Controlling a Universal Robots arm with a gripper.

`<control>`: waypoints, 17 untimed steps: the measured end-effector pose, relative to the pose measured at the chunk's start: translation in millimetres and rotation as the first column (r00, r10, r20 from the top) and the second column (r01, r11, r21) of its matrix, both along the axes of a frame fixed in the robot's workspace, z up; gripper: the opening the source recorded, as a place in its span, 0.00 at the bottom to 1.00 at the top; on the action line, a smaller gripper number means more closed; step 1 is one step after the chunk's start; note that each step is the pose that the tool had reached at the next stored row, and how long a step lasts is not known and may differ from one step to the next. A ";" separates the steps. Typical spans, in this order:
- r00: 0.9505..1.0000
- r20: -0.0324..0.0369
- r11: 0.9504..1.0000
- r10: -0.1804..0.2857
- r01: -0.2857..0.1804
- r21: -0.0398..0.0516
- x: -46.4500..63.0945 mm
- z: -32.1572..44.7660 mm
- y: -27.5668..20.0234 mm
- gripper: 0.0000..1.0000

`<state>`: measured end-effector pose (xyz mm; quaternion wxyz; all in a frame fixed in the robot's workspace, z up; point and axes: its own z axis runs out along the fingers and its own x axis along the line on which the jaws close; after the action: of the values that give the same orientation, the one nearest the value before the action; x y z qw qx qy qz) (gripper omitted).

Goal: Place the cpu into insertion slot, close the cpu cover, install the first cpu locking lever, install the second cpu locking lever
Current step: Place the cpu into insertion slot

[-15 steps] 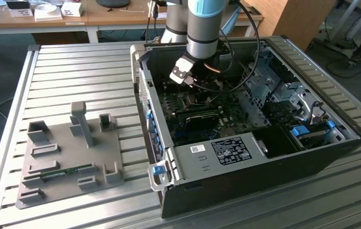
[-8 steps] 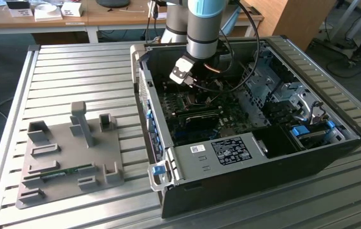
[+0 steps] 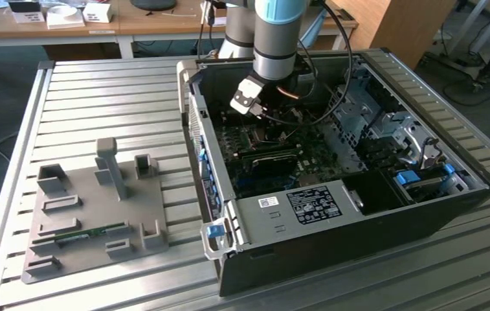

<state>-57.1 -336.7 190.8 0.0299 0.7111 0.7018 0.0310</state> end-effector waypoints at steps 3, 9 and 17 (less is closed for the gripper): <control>1.000 0.000 1.000 0.000 0.000 0.000 0.0 -0.2 0.0 0.54; 1.000 0.000 1.000 0.000 0.000 0.000 0.0 -0.2 0.0 0.54; 1.000 0.000 1.000 0.000 0.000 0.000 0.1 -0.3 0.1 0.61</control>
<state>-57.1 -336.7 190.5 0.0299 0.7111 0.7018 0.0312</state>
